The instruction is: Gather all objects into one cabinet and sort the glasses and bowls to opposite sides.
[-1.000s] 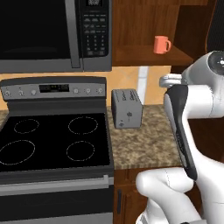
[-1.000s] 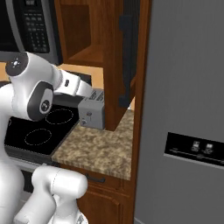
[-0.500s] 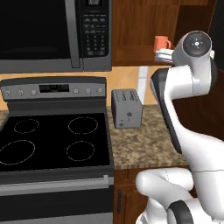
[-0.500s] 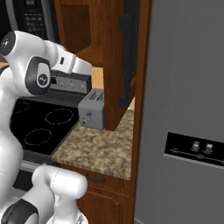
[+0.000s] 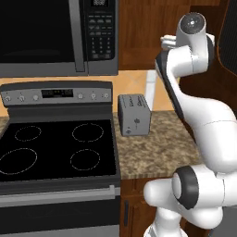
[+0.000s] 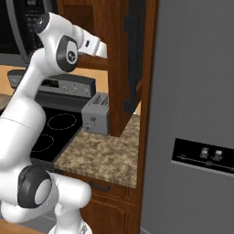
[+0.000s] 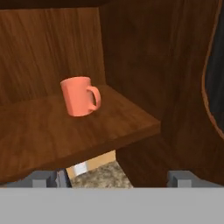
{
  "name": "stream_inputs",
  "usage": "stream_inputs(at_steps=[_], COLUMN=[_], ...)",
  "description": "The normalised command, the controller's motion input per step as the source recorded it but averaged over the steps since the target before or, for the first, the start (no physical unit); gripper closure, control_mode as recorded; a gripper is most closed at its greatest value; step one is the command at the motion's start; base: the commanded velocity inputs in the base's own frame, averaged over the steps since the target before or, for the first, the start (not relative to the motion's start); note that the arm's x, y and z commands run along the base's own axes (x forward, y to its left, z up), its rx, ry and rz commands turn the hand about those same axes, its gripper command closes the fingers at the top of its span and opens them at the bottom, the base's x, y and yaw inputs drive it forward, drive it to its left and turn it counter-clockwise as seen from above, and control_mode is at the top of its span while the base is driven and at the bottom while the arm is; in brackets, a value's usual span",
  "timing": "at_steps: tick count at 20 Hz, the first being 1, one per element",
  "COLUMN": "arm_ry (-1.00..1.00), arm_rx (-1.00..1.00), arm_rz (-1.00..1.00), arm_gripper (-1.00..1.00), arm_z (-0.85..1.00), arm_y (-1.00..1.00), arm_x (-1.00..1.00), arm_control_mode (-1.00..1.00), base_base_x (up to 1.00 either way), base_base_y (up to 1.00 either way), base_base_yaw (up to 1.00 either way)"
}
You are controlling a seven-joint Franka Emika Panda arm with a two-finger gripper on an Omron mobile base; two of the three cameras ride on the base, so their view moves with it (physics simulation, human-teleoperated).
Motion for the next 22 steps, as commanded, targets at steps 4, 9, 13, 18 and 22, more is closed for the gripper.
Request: stream_inputs(at_steps=[4,9,13,18,22], arm_ry=[0.0,0.0,0.0,0.0,0.0], arm_rx=[0.0,0.0,0.0,0.0,0.0], arm_rz=[0.07,0.08,0.11,0.09,0.09], arm_gripper=[-1.0,-1.0,-1.0,-1.0,-1.0], arm_z=[-0.21,-0.23,-0.19,-0.15,-0.14], arm_y=[-0.49,-0.41,-0.19,-0.01,-0.06], arm_x=[0.84,0.59,0.41,0.34,0.38], arm_control_mode=[-1.0,-1.0,-1.0,-1.0,-1.0], base_base_x=[0.0,0.0,0.0,0.0,0.0], base_base_y=[0.0,0.0,0.0,0.0,0.0], base_base_yaw=[0.0,0.0,0.0,0.0,0.0])
